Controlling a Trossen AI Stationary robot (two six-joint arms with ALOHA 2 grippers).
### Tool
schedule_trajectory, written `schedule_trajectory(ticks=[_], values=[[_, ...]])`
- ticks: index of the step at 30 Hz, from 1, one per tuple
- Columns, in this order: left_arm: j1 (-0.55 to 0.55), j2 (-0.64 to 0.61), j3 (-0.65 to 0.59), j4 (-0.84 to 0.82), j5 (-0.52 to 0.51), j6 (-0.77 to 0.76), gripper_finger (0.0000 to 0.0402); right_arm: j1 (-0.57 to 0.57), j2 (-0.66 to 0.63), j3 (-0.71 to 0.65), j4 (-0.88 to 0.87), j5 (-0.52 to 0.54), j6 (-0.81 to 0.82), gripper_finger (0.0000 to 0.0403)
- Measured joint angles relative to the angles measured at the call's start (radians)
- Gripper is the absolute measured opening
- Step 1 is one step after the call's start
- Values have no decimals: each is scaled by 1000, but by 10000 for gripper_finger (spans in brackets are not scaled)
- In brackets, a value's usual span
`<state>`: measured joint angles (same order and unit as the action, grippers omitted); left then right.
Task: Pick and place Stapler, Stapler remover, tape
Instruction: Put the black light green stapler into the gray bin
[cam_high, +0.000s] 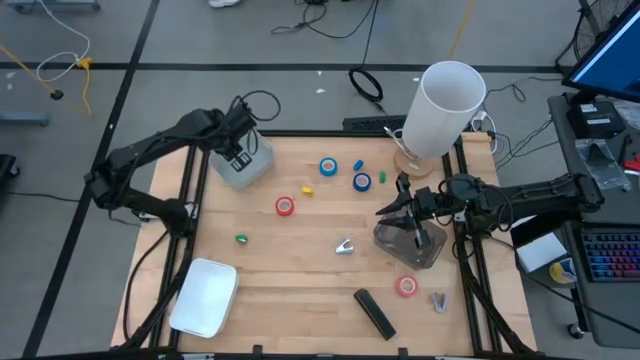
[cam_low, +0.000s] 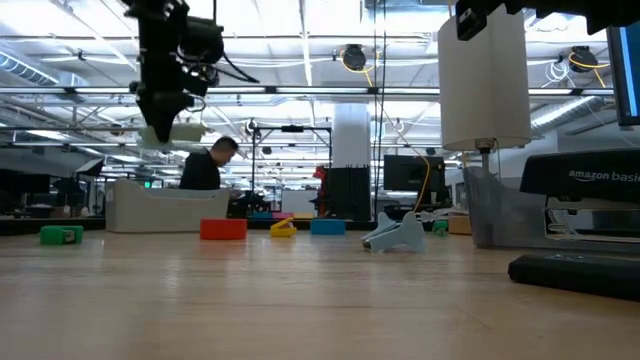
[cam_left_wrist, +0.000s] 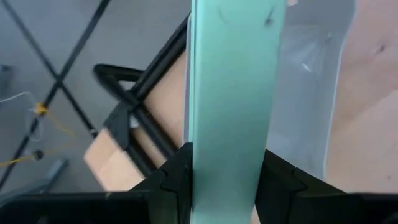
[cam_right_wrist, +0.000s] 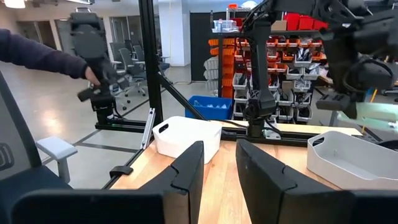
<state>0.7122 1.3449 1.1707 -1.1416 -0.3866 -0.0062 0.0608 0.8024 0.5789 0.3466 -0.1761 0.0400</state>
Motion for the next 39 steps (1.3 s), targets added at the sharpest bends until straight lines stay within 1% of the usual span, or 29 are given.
schedule_trajectory(ticks=[4, 9, 12, 15, 17, 25, 30, 34, 39], values=[[85, 1, -59, 66, 51, 40, 122, 0, 0, 0, 0, 0, 0, 86], [150, 4, -103, 100, 77, 51, 122, 0, 0, 0, 0, 0, 0, 86], [169, 3, -118, 127, 86, 55, 122, 0, 0, 0, 0, 4, 0, 86], [173, 3, -141, 174, 161, 55, 122, 0, 0, 0, 0, 43, 0, 86], [170, 6, -159, 212, 186, 56, 122, 0, 0, 0, 0, 53, 0, 86], [163, 132, -166, 285, 177, 63, 122, 0, 0, 0, 0, 53, 0, 86], [181, 216, -166, 288, 153, 82, 122, 0, 0, -1, 0, 53, 0, 86], [217, 250, -166, 285, 144, 93, 122, 0, 0, -1, 0, 53, 0, 86], [255, 259, -166, 282, 141, 113, 122, 0, 0, -1, 0, 53, 0, 86]])
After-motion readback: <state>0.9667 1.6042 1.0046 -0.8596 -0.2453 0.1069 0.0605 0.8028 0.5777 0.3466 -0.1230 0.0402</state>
